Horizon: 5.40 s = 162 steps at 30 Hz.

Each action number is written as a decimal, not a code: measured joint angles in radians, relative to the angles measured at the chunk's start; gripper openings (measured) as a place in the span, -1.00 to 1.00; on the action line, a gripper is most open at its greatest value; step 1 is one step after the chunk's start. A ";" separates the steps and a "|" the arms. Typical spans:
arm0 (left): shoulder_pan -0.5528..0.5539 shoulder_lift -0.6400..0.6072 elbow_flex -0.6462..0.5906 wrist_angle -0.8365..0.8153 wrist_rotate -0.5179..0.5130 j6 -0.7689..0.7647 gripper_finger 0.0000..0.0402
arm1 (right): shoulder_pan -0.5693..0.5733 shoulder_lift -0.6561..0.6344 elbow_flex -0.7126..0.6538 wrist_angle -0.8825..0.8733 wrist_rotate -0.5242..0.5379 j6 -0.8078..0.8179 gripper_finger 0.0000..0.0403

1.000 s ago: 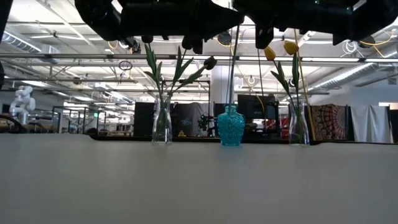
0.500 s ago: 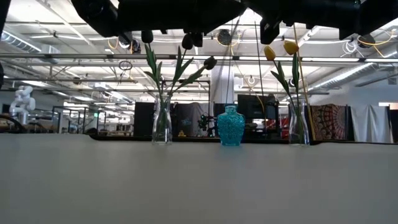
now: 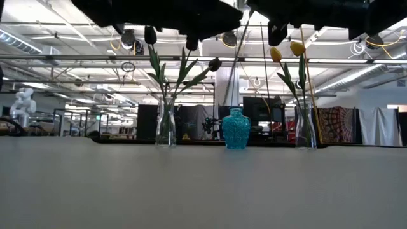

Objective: Sort flowers into vase by color
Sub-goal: Put the red flower into the blue flower vase, then return to Home Position

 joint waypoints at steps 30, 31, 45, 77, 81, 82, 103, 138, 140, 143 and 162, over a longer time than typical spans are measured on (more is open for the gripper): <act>-0.021 -0.357 -0.001 -0.920 -0.020 -0.186 -0.38 | -0.017 -0.288 0.000 -0.356 0.393 -0.215 -0.93; -0.021 -0.357 -0.001 -0.931 -0.020 -0.206 -0.38 | -0.023 -0.283 0.000 -0.329 0.393 -0.212 -0.93; -0.021 -0.357 -0.001 -0.943 -0.020 -0.235 -0.38 | -0.120 -0.143 0.098 -0.285 0.397 -0.207 -0.93; -0.021 -0.356 -0.001 -0.935 -0.020 -0.234 -0.38 | -0.309 0.004 0.361 -0.355 0.594 -0.229 -0.94; -0.021 -0.356 -0.001 -0.935 -0.020 -0.234 -0.38 | -0.309 0.004 0.361 -0.333 0.595 -0.204 -0.94; -0.021 -0.356 -0.001 -0.935 -0.020 -0.234 -0.38 | -0.309 0.005 0.361 -0.329 0.595 -0.202 -0.94; -0.021 -0.356 -0.001 -0.935 -0.020 -0.234 -0.38 | -0.358 0.206 0.460 -0.370 0.605 -0.203 -0.94; -0.021 -0.356 -0.001 -0.935 -0.020 -0.234 -0.38 | -0.393 0.222 0.460 -0.437 0.603 -0.204 -0.86; -0.021 -0.356 -0.001 -0.935 -0.020 -0.234 -0.38 | -0.393 0.222 0.460 -0.447 0.603 -0.204 -0.76; -0.021 -0.356 -0.001 -0.935 -0.020 -0.234 -0.38 | -0.393 0.222 0.460 -0.461 0.603 -0.204 -0.58; -0.021 -0.356 -0.001 -0.935 -0.020 -0.234 -0.38 | -0.365 0.191 0.460 -0.493 0.600 -0.221 0.39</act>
